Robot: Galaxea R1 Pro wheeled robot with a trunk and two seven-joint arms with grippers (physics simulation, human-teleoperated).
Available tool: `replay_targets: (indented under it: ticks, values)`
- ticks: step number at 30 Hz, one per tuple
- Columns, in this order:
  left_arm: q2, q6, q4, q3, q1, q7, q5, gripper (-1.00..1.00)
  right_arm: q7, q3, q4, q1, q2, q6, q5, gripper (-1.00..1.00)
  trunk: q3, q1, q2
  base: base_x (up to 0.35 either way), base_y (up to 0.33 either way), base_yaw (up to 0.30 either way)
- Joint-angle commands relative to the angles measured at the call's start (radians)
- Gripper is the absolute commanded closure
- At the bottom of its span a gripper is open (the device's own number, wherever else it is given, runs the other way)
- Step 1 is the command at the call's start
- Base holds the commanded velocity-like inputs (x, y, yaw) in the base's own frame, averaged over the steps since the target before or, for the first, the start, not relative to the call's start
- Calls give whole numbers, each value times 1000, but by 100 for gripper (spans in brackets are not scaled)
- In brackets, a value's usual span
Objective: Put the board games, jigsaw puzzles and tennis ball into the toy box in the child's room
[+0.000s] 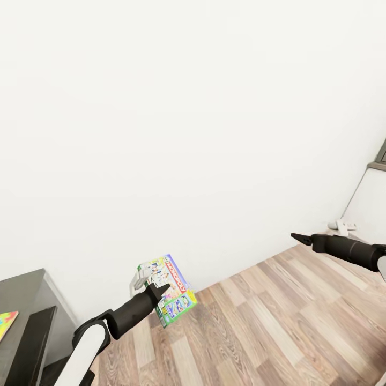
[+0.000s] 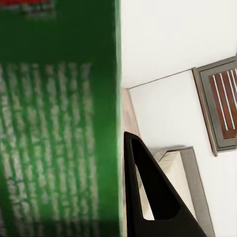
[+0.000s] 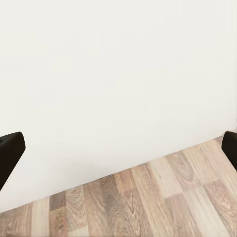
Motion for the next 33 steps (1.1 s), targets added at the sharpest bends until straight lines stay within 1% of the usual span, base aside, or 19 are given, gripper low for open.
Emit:
replay_targets:
  ticks: [1,6,8,11,13,16,30,33]
  values:
    - [1,1,-2,-1,-1,9,12,100,9,-1,-1,0,0,4,7,-100,2,-4,7,0,0,294]
    - [1,2,-11,-1,-1,6,13,100,9,0,-1,0,0,4,7,-100,18,-23,42,0,0,294]
    - [2,3,-14,-1,-1,-5,13,100,9,0,-1,0,0,4,7,-100,24,-31,56,0,0,294]
    - [9,4,-16,1,0,-60,13,100,9,2,-1,0,0,4,7,-100,34,-42,77,0,0,294]
    - [25,4,-16,2,3,-105,15,100,9,7,-1,0,0,4,7,-100,40,-50,91,0,0,295]
    - [33,4,-16,4,5,-131,19,100,9,16,0,0,0,4,7,-100,49,-62,112,0,0,295]
    - [38,4,-16,6,7,-143,21,100,9,22,-1,0,0,4,7,-100,93,-115,210,0,0,295]
    - [38,4,-16,6,7,-144,21,100,9,21,-1,0,0,4,7,-100,102,-127,231,0,0,94]
